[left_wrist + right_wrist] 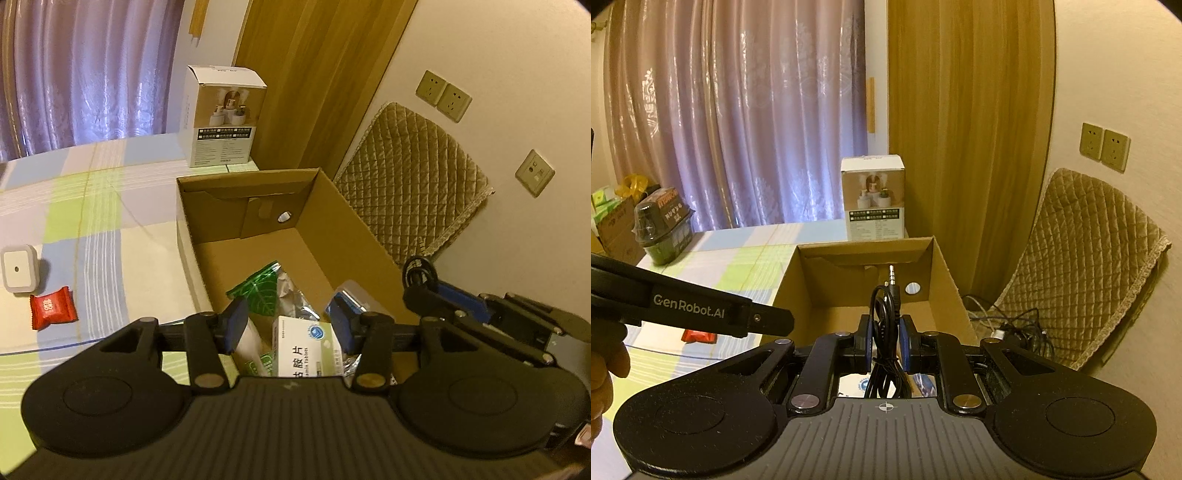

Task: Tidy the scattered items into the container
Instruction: 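Carry the spoon and cable over the box and open both grippers, then withdraw both open grippers from the box back over the table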

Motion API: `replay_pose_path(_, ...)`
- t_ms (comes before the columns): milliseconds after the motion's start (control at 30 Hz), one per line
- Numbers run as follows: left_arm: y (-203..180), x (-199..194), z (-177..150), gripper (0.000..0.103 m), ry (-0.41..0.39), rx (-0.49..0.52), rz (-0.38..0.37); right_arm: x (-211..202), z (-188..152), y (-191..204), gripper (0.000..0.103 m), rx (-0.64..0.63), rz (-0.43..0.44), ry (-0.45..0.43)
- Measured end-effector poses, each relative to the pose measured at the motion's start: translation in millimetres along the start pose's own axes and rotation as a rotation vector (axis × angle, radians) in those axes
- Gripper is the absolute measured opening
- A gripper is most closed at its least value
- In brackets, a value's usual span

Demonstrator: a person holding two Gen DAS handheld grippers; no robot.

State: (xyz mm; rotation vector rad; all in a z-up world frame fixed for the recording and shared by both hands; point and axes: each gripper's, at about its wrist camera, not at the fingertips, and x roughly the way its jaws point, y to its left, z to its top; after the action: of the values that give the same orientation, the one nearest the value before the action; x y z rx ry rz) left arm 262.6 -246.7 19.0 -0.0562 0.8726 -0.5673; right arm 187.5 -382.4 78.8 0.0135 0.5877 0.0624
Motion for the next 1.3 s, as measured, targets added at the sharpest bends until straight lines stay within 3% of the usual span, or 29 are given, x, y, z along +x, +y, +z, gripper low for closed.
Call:
replay_pose_path(367,3.9,-5.0,-4.3,0.043,0.005,-0.001,0.022,-1.5,-2.2,1.8,0.017,-0.002,0.005,0.002)
replay_pose_path(800,22.3,-9.6,-15.0,0.051,0.010,-0.042,0.041,14.1,3.5,2.7,0.018,-0.025,0.020,0.012)
replay_pose_path(833,23.4,-9.6,-16.0,0.051,0.011,-0.044,0.042,14.8,3.7,1.9,0.023,-0.021,0.017,0.010)
replay_pose_path(900,25.9,-9.7,-18.1,0.052,0.012,-0.048,0.045,14.3,3.3,-1.6,0.085,0.000,0.013,0.000)
replay_pose_path(1067,30.7,-10.0,-22.5,0.054,0.017,-0.051,0.057,10.5,-0.3,-4.7,0.085,0.008,0.014,0.000)
replay_pose_path(1300,35.0,-17.0,-31.1,0.066,0.027,-0.044,0.092,1.8,-11.5,-5.6,0.086,0.025,0.009,0.014)
